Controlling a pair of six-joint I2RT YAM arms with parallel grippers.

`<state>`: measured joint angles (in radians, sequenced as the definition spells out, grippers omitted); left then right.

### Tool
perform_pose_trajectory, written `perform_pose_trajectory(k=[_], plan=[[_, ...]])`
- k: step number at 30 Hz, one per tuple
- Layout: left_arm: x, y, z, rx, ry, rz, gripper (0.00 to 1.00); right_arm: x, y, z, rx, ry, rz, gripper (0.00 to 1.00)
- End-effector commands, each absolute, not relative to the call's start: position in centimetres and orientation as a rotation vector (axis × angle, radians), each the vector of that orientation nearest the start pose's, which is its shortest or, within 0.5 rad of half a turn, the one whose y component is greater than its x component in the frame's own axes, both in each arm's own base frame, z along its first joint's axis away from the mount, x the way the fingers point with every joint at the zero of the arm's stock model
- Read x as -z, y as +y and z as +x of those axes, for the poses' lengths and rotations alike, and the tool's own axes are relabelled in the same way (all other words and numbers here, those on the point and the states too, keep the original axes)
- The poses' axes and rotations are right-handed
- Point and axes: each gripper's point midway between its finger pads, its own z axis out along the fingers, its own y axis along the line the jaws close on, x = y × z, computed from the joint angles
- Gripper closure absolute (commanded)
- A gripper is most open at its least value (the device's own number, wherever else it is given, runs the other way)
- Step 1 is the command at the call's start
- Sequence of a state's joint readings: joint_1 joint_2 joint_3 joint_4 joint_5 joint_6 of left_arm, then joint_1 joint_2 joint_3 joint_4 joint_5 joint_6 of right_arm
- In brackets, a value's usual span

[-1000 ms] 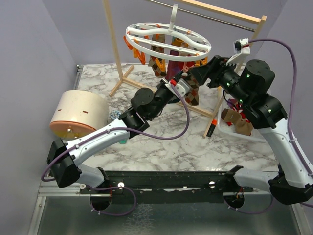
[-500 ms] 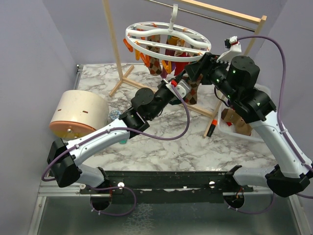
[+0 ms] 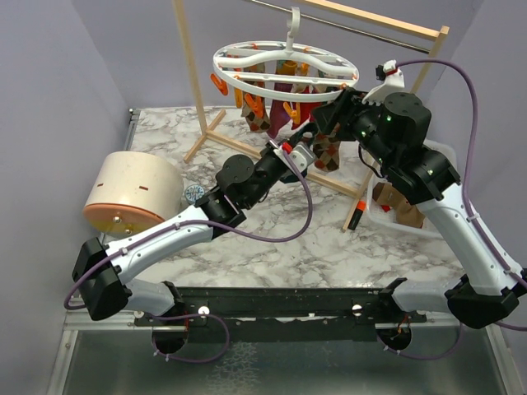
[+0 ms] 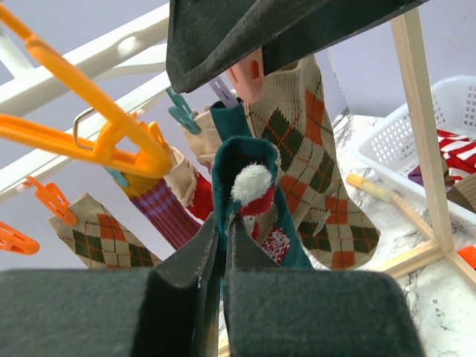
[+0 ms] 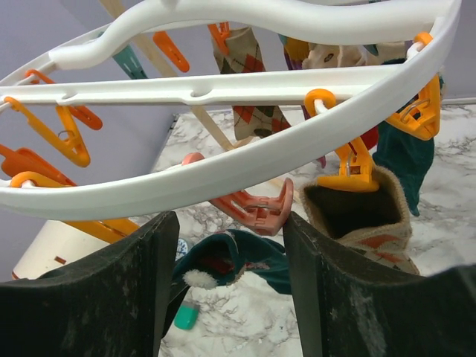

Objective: Clip the socks to the hanger
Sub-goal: Rotate the hanger at the clothesline.

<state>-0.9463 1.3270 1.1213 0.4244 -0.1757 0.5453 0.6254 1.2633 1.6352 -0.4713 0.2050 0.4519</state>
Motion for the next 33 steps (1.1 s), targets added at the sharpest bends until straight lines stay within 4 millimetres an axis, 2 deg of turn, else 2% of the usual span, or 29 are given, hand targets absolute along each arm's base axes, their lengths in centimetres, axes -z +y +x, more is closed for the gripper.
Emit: perform_pose_trajectory(k=[1, 13, 26, 33], plan=[[-40.8, -33.1, 30.0, 0.250, 1.068, 0.778, 1.00, -46.2, 21.0, 33.0, -0.614, 1.677, 0.022, 0.38], [-40.6, -32.9, 30.0, 0.239, 1.068, 0.783, 1.00, -46.5, 19.8, 33.1, -0.548, 1.666, 0.031, 0.38], [-40.6, -32.8, 30.0, 0.235, 1.063, 0.785, 1.00, -46.4, 19.4, 33.4, -0.511, 1.668, 0.037, 0.42], [-40.7, -32.9, 29.8, 0.248, 1.062, 0.784, 1.00, -45.8, 19.6, 33.6, -0.508, 1.681, 0.032, 0.52]])
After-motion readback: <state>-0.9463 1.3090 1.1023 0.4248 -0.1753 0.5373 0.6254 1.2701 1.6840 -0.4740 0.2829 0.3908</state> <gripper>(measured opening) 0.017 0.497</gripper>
